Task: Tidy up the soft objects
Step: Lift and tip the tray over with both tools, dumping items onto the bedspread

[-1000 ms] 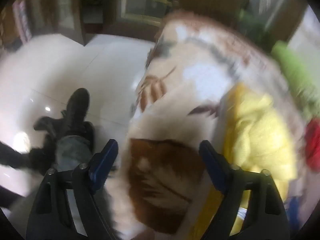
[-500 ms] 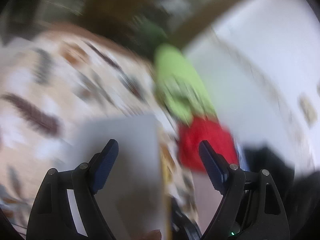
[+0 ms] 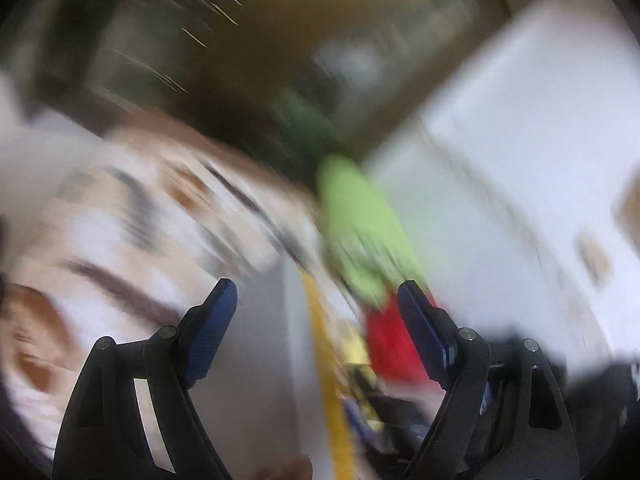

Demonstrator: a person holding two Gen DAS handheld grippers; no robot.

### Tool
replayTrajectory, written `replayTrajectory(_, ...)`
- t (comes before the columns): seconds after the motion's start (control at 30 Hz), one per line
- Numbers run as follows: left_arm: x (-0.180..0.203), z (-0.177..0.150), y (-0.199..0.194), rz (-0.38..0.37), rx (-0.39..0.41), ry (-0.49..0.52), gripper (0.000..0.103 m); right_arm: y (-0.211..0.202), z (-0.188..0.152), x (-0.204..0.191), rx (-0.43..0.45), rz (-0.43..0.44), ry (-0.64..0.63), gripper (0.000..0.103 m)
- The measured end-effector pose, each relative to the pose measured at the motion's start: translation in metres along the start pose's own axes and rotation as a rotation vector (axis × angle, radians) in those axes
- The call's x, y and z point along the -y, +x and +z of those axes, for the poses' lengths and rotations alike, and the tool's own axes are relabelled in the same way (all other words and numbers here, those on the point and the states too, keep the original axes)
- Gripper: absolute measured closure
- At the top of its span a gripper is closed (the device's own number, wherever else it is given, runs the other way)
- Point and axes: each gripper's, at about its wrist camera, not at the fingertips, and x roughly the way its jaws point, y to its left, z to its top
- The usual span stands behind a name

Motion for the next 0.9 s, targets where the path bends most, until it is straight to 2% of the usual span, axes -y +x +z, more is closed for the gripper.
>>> replayTrajectory(0.03,-0.032,0.011,-0.023,0.055,0.058,-0.068,0.020,0.010,-0.011,-0.034,-0.035,0.030,-0.114,0.034)
replayTrajectory(0.07,-0.066,0.017,-0.041,0.101,0.110,-0.135,0.020,0.020,-0.023,-0.054,-0.073,0.049,-0.174,0.034)
replayTrajectory(0.1,-0.086,0.019,-0.050,0.138,0.137,-0.171,0.020,0.037,-0.044,-0.074,-0.124,0.092,-0.228,0.034)
replayTrajectory(0.17,-0.156,0.020,-0.072,0.283,0.162,-0.268,0.020,0.070,-0.084,-0.093,-0.207,0.187,-0.292,0.034)
replayTrajectory(0.23,-0.198,0.018,-0.074,0.334,0.157,-0.334,0.020,0.091,-0.120,-0.082,-0.279,0.231,-0.288,0.034)
replayTrajectory(0.27,-0.226,0.012,-0.070,0.419,0.130,-0.341,0.020,0.105,-0.123,-0.070,-0.316,0.220,-0.268,0.034)
replayTrajectory(0.33,-0.245,0.000,-0.067,0.478,0.052,-0.315,0.020,0.132,-0.131,-0.035,-0.417,0.178,-0.176,0.034)
replayTrajectory(0.4,-0.237,-0.014,-0.073,0.499,0.067,-0.273,0.020,0.125,-0.131,-0.022,-0.450,0.139,-0.134,0.034)
replayTrajectory(0.43,-0.221,-0.024,-0.081,0.537,0.069,-0.178,0.020,0.110,-0.124,-0.017,-0.446,0.122,-0.144,0.034)
replayTrajectory(0.5,-0.179,-0.028,-0.070,0.588,0.007,-0.041,0.020,0.071,-0.106,-0.016,-0.429,0.062,-0.230,0.034)
replayTrajectory(0.57,-0.132,-0.044,-0.056,0.566,-0.108,0.096,0.020,0.027,-0.096,-0.012,-0.391,-0.007,-0.319,0.034)
replayTrajectory(0.6,-0.122,-0.041,-0.042,0.550,-0.151,0.118,0.020,0.003,-0.092,-0.008,-0.366,-0.072,-0.372,0.034)
replayTrajectory(0.63,-0.106,-0.052,-0.033,0.502,-0.234,0.163,0.020,-0.018,-0.083,-0.003,-0.336,-0.131,-0.404,0.034)
replayTrajectory(0.67,-0.096,-0.054,-0.022,0.481,-0.281,0.197,0.020,-0.034,-0.079,-0.001,-0.306,-0.159,-0.429,0.034)
replayTrajectory(0.77,-0.051,-0.076,0.001,0.471,-0.332,0.328,0.020,-0.059,-0.061,-0.004,-0.249,-0.208,-0.511,0.034)
replayTrajectory(0.83,-0.023,-0.094,0.014,0.444,-0.371,0.408,0.020,-0.071,-0.046,-0.013,-0.212,-0.181,-0.524,0.034)
replayTrajectory(0.9,0.010,-0.106,0.031,0.456,-0.374,0.477,0.020,-0.078,-0.035,-0.020,-0.175,-0.174,-0.530,0.034)
